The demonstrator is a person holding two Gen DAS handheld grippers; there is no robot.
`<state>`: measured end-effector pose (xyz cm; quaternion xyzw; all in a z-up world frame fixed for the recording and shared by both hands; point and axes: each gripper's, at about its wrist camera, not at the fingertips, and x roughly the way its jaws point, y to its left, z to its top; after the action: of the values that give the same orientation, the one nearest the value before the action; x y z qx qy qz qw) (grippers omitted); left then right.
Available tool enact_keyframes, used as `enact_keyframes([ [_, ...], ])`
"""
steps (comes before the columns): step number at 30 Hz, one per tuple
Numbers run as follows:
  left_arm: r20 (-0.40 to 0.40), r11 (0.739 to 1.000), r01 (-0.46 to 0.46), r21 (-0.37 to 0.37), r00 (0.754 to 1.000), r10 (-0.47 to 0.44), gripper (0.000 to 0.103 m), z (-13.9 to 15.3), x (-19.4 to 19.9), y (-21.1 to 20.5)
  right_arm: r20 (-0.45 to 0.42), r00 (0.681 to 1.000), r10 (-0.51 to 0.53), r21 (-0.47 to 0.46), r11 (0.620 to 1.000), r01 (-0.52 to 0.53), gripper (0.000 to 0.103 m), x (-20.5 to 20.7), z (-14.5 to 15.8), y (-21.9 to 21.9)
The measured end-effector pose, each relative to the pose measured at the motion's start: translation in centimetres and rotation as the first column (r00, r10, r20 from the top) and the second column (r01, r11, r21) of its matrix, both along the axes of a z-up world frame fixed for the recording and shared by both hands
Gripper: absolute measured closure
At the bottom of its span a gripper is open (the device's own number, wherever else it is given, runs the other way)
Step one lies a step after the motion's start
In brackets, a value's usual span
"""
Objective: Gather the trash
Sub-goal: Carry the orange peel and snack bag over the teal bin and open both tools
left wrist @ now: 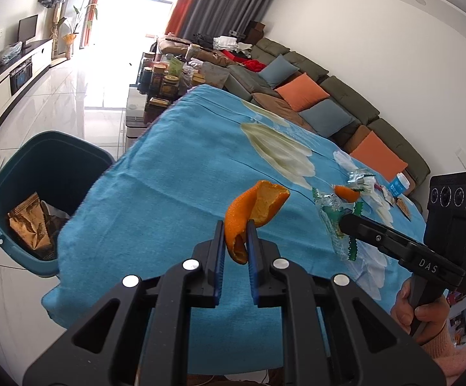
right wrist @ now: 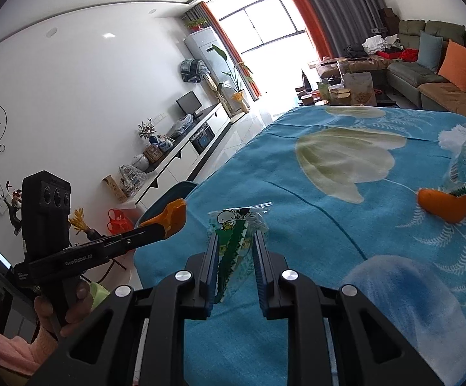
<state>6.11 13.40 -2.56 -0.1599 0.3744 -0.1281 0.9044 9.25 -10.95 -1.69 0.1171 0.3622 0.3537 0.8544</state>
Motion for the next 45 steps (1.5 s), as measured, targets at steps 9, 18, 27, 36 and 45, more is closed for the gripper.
enact_keyframes([
  [9, 0.011, 0.997, -0.071, 0.002, 0.997, 0.071, 0.09, 0.4, -0.9, 3.1, -0.01, 0.996, 0.086, 0.002, 0.996, -0.086, 0.084, 0.7, 0.3, 3.5],
  [18, 0.01, 0.989, -0.149, -0.002, 0.989, 0.149, 0.09, 0.6, -1.4, 6.1, -0.012, 0.986, 0.166, -0.004, 0.986, -0.166, 0.084, 1.4, 0.7, 7.1],
  [27, 0.013, 0.972, -0.235, -0.001, 0.972, 0.234, 0.09, 0.7, -1.5, 9.6, -0.013, 0.973, 0.229, -0.016, 0.973, -0.23, 0.084, 2.6, 1.0, 10.8],
  [36, 0.002, 0.951, -0.308, -0.002, 0.951, 0.308, 0.09, 0.4, -1.8, 12.6, -0.014, 0.961, 0.278, -0.032, 0.96, -0.278, 0.084, 3.8, 1.3, 14.2],
  [45, -0.021, 0.932, -0.362, 0.017, 0.932, 0.362, 0.09, -0.6, -1.6, 15.0, -0.021, 0.944, 0.328, -0.046, 0.943, -0.329, 0.084, 5.2, 1.3, 18.1],
])
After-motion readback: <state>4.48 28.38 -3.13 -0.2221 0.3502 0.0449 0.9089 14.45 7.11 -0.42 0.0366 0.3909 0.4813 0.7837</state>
